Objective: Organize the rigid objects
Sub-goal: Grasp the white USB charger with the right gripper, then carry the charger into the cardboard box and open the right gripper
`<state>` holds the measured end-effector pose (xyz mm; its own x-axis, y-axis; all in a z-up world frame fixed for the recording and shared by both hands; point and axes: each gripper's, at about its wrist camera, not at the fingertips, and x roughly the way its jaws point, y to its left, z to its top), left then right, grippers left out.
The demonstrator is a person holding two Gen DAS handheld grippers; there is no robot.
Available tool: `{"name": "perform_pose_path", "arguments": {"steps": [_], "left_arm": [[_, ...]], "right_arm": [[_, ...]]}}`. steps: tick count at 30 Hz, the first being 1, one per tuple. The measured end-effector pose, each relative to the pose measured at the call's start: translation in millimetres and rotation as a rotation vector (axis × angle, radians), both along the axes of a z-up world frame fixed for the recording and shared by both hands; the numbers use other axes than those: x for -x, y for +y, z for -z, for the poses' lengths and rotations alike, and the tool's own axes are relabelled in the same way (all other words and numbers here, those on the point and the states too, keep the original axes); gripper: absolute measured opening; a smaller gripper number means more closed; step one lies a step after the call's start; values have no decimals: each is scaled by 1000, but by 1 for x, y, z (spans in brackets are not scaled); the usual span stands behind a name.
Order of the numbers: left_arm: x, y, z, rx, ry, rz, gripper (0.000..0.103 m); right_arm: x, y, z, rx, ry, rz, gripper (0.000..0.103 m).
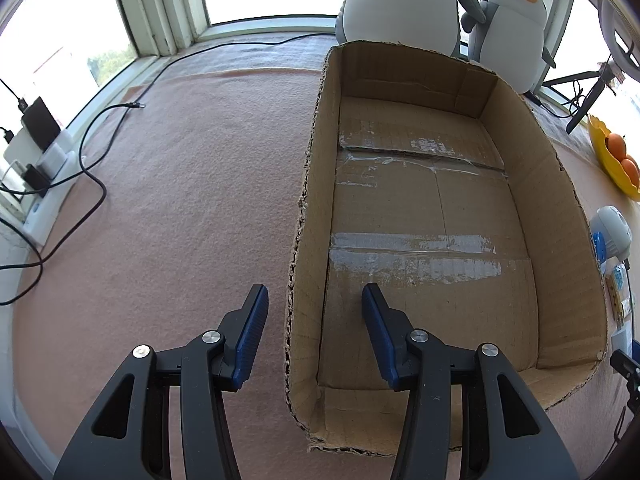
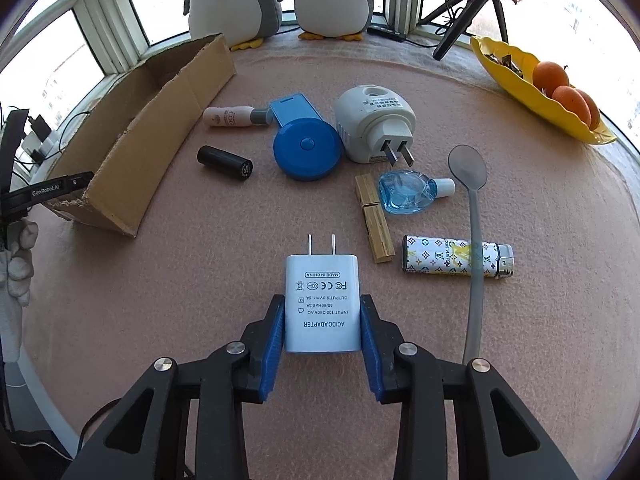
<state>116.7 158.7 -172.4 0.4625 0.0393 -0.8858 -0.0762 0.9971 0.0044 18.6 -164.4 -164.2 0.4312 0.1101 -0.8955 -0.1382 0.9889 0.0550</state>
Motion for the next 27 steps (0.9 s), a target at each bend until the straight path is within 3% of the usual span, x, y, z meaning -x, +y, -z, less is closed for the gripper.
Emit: {"name": "perform_pose_path", "arguments": {"steps": [14, 27], "left_arm": [[0, 0, 0, 0, 1, 8, 48], [0, -1, 0, -4, -2, 10, 48]], "right_arm": [[-27, 66, -59, -75, -144, -110, 32], [-58, 151, -66, -82, -194, -247, 32]]}}
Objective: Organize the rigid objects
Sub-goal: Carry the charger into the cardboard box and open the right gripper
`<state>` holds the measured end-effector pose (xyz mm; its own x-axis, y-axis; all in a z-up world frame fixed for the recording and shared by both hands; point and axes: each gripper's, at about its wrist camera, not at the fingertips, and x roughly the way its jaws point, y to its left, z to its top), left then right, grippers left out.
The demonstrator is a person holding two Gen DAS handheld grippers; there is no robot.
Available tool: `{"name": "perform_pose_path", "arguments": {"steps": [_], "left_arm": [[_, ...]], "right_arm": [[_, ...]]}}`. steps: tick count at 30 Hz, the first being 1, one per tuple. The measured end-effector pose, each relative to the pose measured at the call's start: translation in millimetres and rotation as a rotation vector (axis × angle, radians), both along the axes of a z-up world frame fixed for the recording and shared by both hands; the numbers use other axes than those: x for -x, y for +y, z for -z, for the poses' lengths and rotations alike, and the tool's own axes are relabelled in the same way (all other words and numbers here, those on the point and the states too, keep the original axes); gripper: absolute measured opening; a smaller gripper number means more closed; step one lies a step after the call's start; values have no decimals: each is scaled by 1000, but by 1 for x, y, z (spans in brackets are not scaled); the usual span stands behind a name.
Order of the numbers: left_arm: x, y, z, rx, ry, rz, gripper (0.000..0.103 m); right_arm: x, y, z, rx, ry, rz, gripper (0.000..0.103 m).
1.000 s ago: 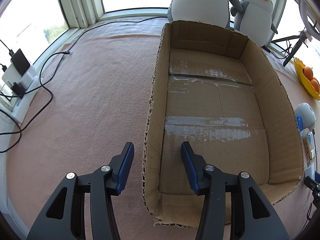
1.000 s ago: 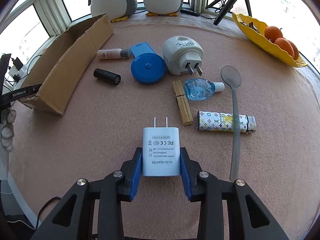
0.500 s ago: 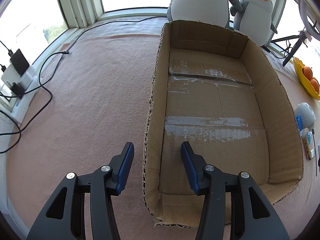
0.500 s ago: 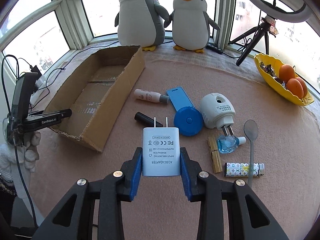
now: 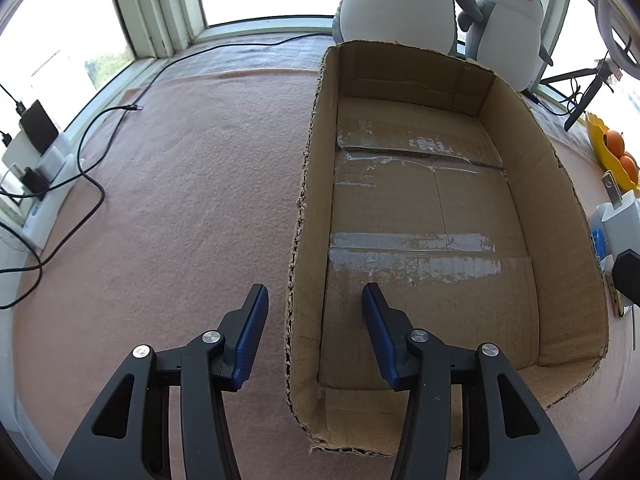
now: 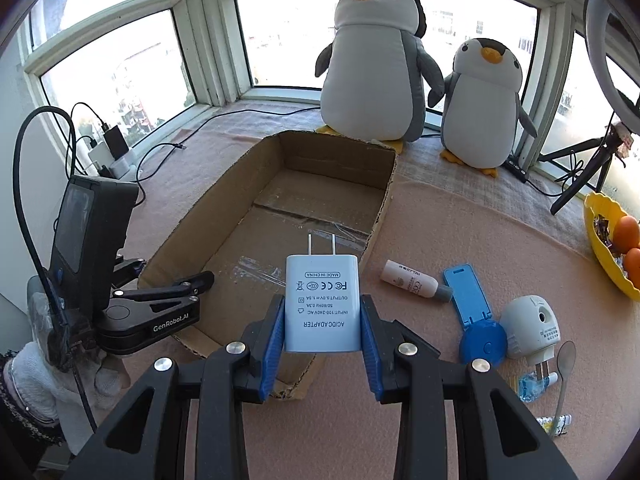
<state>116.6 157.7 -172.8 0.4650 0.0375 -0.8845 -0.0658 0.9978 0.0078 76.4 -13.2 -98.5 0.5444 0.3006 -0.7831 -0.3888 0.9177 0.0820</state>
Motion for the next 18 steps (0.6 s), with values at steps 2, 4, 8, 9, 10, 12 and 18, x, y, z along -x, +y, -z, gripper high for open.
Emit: {"name": "perform_pose_path", "arguments": {"steps": [2, 4, 8, 9, 10, 12, 18], "left_arm": [[0, 0, 0, -1, 0, 1, 48], [0, 0, 0, -1, 0, 1, 48], [0, 0, 0, 0, 0, 1, 48], [0, 0, 0, 0, 0, 0, 48], [0, 0, 0, -1, 0, 1, 48], [-1, -1, 0, -4, 0, 1, 48], [-1, -1, 0, -7, 1, -2, 48]], "right_arm": [[-4, 9, 5, 13, 2, -15, 32], [-6, 16, 8, 25, 2, -27, 32], [-9, 25, 14, 48, 9, -50, 32], [-10, 26, 15, 54, 8, -50, 32], [-10, 27, 15, 57, 4, -50, 32], [-9, 26, 13, 53, 1, -54, 42], [-5, 17, 3, 19, -20, -35, 63]]}}
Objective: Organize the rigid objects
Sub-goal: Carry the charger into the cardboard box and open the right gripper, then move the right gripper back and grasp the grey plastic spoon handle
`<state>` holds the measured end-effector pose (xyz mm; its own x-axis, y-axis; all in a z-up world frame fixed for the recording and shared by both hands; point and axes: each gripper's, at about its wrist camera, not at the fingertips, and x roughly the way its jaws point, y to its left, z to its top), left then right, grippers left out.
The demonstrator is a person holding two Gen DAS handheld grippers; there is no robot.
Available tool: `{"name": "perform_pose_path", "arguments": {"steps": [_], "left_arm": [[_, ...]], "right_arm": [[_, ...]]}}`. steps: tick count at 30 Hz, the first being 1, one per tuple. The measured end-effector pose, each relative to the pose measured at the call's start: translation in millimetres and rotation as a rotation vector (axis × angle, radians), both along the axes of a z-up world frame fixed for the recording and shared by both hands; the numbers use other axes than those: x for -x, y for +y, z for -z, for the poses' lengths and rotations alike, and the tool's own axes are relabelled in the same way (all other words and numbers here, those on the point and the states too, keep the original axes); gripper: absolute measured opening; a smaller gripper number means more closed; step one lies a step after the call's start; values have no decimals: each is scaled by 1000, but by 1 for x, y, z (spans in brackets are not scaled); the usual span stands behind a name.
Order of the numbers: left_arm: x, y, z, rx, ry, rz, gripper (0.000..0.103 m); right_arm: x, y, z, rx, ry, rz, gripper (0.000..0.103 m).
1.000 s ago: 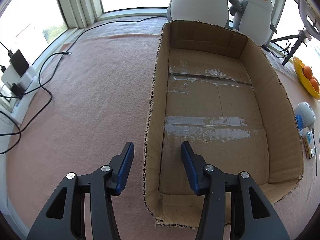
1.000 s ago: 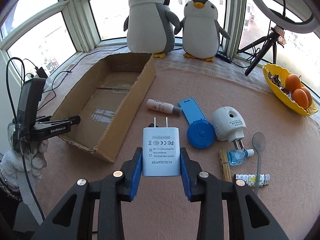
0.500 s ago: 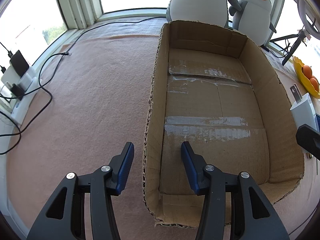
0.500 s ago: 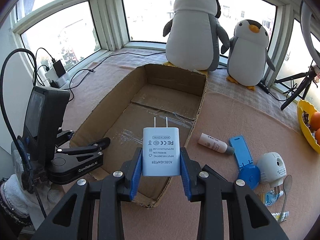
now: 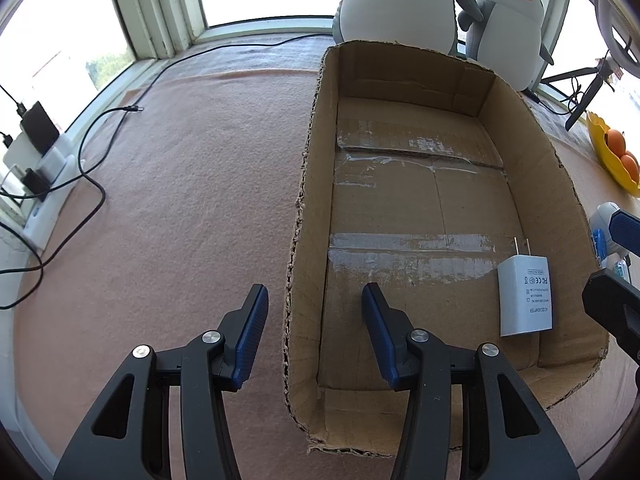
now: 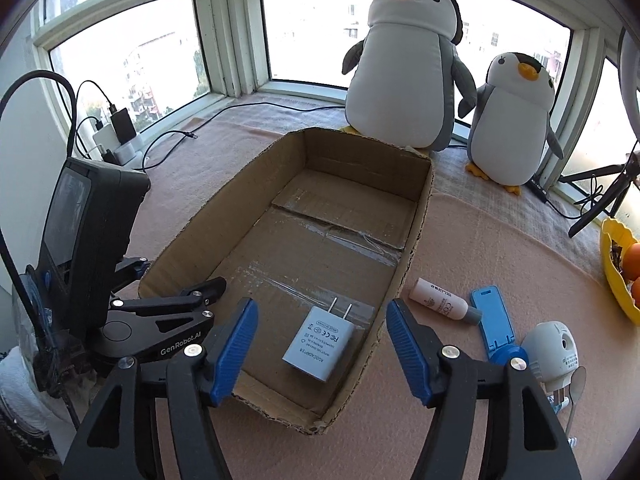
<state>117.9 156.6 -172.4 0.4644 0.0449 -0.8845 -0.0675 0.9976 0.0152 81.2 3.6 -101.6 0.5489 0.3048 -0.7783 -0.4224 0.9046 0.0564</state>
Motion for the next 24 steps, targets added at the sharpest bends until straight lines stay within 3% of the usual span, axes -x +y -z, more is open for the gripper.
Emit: {"name": "perform_pose_path", "arguments": {"steps": [7, 18, 22, 24], "left_arm": [[0, -1, 0, -1, 1, 0, 48], [0, -1, 0, -2, 0, -2, 48], [0, -2, 1, -7, -1, -2, 48], [0, -2, 1, -8, -1, -2, 48]], "right_arm": [[13, -42, -7, -48, 0, 61, 63], [46, -155, -15, -3, -33, 259, 63], [49, -203, -11, 22, -6, 354, 77], [48, -227, -4, 25, 25, 403, 79]]}}
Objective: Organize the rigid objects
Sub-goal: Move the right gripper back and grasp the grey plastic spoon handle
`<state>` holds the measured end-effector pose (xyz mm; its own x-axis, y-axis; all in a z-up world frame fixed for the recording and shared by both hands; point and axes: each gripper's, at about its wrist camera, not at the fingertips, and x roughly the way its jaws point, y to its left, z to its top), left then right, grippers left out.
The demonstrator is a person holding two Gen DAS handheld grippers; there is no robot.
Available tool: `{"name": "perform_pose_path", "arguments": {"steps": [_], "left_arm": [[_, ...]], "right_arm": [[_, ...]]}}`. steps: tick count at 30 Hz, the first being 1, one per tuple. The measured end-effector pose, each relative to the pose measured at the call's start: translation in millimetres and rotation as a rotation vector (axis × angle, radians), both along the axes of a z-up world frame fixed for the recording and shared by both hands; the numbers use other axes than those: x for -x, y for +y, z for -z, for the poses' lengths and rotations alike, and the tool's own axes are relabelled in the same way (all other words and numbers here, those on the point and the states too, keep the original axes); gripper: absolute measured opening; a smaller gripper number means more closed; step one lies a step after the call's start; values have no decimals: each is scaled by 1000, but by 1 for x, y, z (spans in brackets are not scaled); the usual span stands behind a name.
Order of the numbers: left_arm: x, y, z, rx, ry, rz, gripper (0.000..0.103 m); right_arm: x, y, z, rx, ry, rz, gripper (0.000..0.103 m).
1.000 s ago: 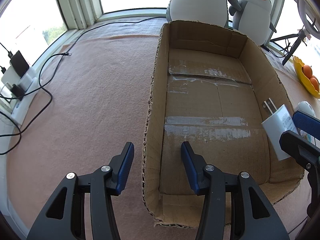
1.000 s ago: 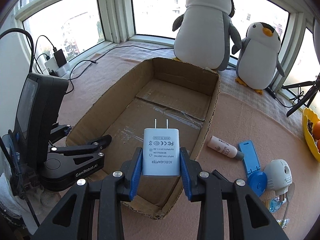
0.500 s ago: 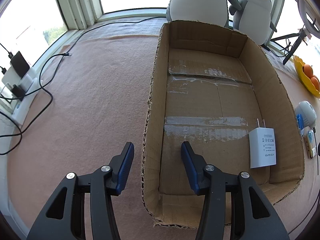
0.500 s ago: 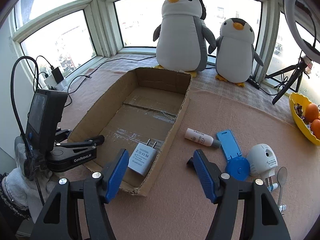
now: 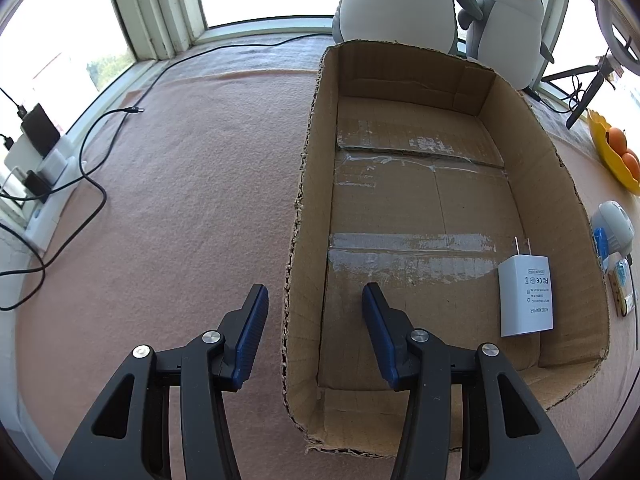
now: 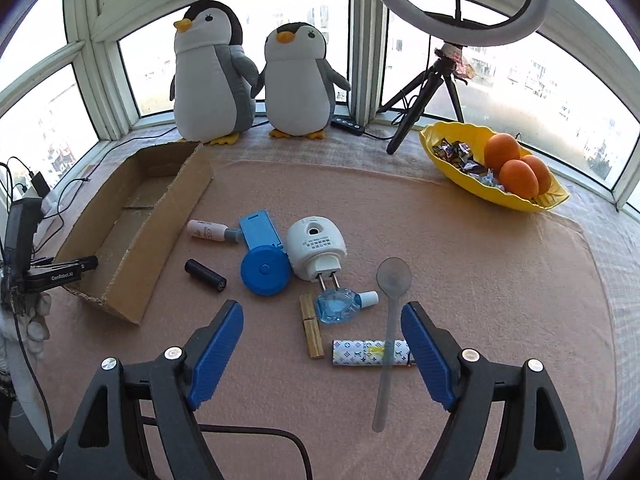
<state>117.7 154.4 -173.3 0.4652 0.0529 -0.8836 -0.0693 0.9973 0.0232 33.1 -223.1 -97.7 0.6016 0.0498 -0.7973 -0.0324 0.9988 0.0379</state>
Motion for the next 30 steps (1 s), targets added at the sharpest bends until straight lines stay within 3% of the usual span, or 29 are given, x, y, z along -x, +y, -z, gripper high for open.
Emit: {"name": "perform_pose_path", "arguments": {"steps": [5, 9, 12, 14, 21, 30], "left_arm": [[0, -1, 0, -2, 0, 0, 48], [0, -1, 0, -1, 0, -1, 48], [0, 0, 0, 3, 0, -3, 48], [0, 0, -1, 5, 0, -5, 48], [0, 0, -1, 5, 0, -6, 49], [0, 0, -1, 5, 1, -6, 49]], "right_arm": [[-10, -43, 19, -16, 44, 82, 79], [-22, -57, 34, -30, 86, 72, 78], [-33, -61, 47, -49, 130, 60, 65], [-40, -62, 56, -66, 169, 65, 51], [-52, -61, 74, -97, 225, 63, 45], [-64, -55, 86, -108, 276, 42, 28]]}}
